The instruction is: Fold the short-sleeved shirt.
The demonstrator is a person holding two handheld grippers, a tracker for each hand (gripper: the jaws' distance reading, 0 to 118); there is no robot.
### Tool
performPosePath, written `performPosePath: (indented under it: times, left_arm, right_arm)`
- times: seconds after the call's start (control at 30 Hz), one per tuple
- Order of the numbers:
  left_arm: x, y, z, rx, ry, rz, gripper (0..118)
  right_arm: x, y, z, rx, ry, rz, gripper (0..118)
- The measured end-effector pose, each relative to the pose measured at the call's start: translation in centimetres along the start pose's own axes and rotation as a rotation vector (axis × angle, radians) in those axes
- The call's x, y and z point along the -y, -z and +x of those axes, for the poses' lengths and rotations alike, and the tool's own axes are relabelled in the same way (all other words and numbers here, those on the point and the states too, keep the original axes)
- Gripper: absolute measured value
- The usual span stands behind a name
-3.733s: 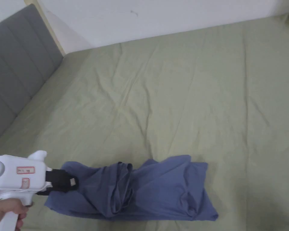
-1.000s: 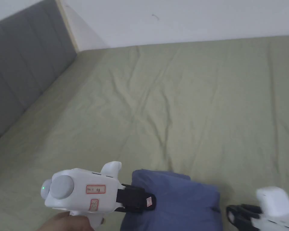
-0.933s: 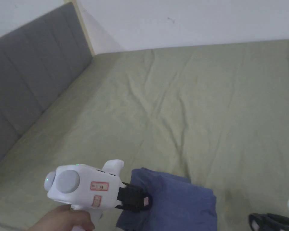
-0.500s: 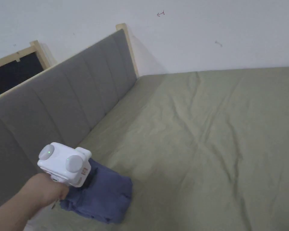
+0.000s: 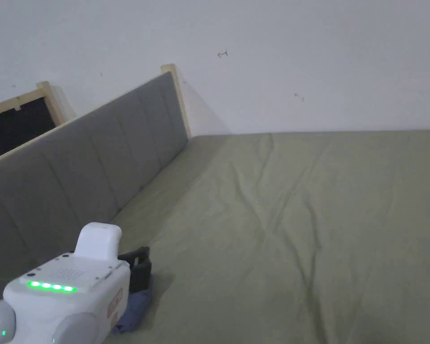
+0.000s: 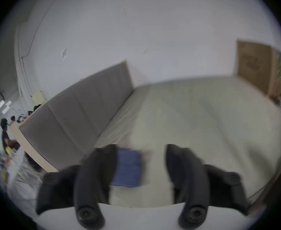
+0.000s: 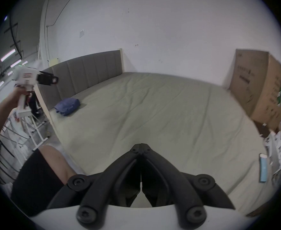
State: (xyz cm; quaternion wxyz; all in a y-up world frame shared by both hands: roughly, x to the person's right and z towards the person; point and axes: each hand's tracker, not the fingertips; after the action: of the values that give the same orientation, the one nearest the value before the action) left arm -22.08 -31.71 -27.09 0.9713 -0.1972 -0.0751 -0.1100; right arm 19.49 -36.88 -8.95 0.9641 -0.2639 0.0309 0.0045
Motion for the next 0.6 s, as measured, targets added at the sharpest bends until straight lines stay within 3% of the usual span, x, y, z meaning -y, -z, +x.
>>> performPosePath:
  times: [0.03,0.13,0.3,0.43,0.6]
  left_arm:
    - [0.1,-1.8,2.5,0.018,-0.043,0.050,1]
    - [0.2,-5.7,9.0,0.107,-0.102,0.152,0]
    - [-0.1,-9.8,18.3,0.198,-0.051,0.292,0]
    - [-0.4,-12.7,23.0,0.220,-0.061,0.426,0]
    - [-1.0,-13.8,25.7,0.252,-0.081,0.415,0]
  right_arm:
    - [-0.1,-0.8,0.3,0.031,-0.011,0.019,0]
    - [-0.2,-3.4,1.6,0.109,-0.016,0.087,0]
    - [-0.1,-8.1,3.7,0.241,-0.031,0.221,0]
    - [0.7,-10.7,5.1,0.331,-0.027,0.293,0]
    - [1.7,-12.5,6.8,0.390,-0.016,0.321,0]
